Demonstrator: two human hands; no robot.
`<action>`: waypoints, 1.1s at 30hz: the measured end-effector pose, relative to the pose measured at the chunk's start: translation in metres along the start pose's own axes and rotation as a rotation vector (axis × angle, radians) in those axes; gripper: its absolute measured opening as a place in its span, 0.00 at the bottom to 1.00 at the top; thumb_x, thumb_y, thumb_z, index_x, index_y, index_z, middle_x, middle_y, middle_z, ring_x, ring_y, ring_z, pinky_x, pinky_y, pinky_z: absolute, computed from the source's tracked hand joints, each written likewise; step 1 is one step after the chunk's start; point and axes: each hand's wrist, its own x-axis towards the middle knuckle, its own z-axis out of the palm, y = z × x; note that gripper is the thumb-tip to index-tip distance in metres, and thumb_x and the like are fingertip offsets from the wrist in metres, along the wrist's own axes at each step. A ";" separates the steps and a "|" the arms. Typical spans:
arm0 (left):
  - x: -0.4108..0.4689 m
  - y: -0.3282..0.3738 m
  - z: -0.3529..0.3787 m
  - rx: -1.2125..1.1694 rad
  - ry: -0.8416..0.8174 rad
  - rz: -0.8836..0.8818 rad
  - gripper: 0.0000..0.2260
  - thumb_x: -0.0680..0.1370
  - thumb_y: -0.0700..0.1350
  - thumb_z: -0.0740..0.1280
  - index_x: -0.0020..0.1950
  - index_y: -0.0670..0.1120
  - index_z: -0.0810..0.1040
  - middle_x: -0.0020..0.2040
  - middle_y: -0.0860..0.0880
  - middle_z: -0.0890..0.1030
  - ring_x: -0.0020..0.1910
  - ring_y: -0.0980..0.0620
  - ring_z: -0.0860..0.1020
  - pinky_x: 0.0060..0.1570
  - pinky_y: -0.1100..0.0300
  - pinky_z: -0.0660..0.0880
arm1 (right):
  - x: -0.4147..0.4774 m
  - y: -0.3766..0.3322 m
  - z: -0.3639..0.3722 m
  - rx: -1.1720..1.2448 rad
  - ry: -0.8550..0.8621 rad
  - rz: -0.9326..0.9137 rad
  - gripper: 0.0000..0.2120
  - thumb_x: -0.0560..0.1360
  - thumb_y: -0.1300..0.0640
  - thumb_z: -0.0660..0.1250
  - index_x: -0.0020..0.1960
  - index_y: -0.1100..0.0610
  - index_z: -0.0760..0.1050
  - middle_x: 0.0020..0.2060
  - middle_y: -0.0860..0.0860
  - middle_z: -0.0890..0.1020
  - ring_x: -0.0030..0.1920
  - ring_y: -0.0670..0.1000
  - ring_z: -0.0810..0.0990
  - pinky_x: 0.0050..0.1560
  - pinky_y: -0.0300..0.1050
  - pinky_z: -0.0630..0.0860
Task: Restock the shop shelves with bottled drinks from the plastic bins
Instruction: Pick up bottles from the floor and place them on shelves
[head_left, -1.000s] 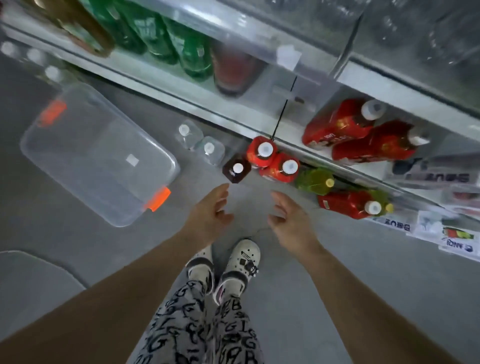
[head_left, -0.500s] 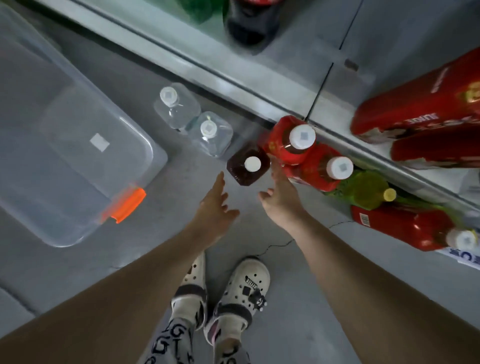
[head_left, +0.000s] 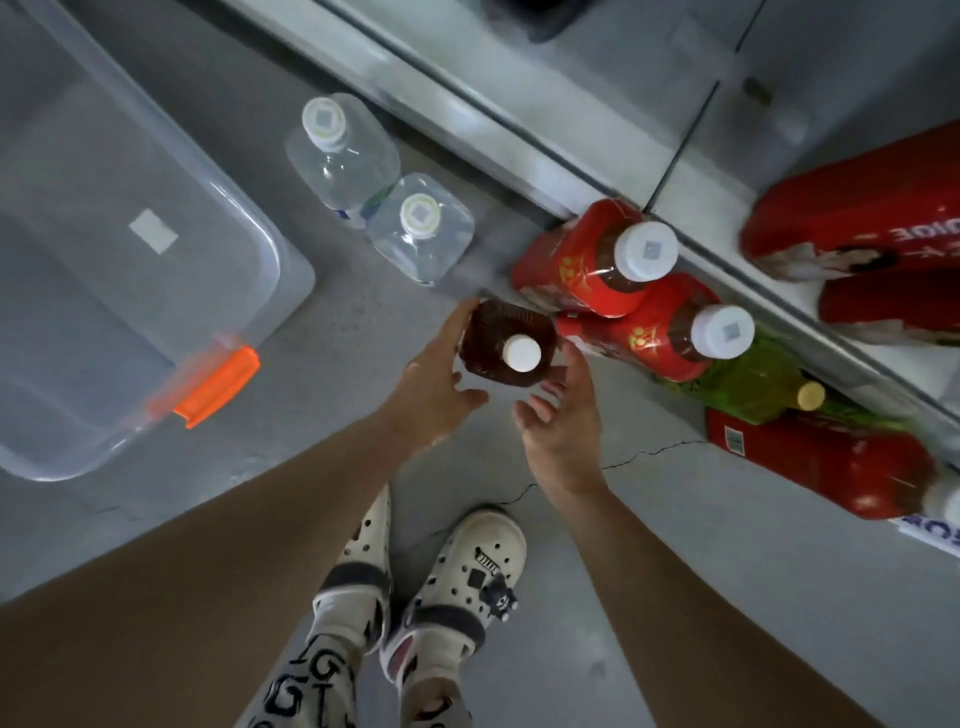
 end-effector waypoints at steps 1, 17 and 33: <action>0.002 -0.001 -0.002 0.008 -0.011 0.008 0.43 0.73 0.32 0.70 0.78 0.61 0.54 0.70 0.57 0.67 0.70 0.54 0.67 0.65 0.54 0.70 | 0.001 0.000 0.000 -0.007 0.015 -0.016 0.38 0.73 0.68 0.72 0.77 0.48 0.63 0.55 0.51 0.76 0.50 0.44 0.78 0.55 0.33 0.75; 0.037 -0.012 -0.010 0.198 -0.005 0.125 0.35 0.75 0.37 0.72 0.76 0.55 0.60 0.62 0.56 0.73 0.60 0.61 0.72 0.63 0.65 0.70 | 0.061 0.019 -0.007 0.099 -0.317 -0.056 0.45 0.63 0.61 0.80 0.75 0.51 0.63 0.69 0.50 0.76 0.69 0.48 0.76 0.67 0.54 0.76; -0.116 0.039 -0.028 0.004 -0.300 -0.163 0.28 0.73 0.62 0.65 0.69 0.49 0.72 0.59 0.50 0.83 0.58 0.51 0.81 0.61 0.43 0.76 | -0.075 -0.052 -0.053 0.118 -0.526 0.361 0.21 0.74 0.46 0.74 0.63 0.51 0.76 0.53 0.48 0.86 0.55 0.48 0.85 0.57 0.48 0.79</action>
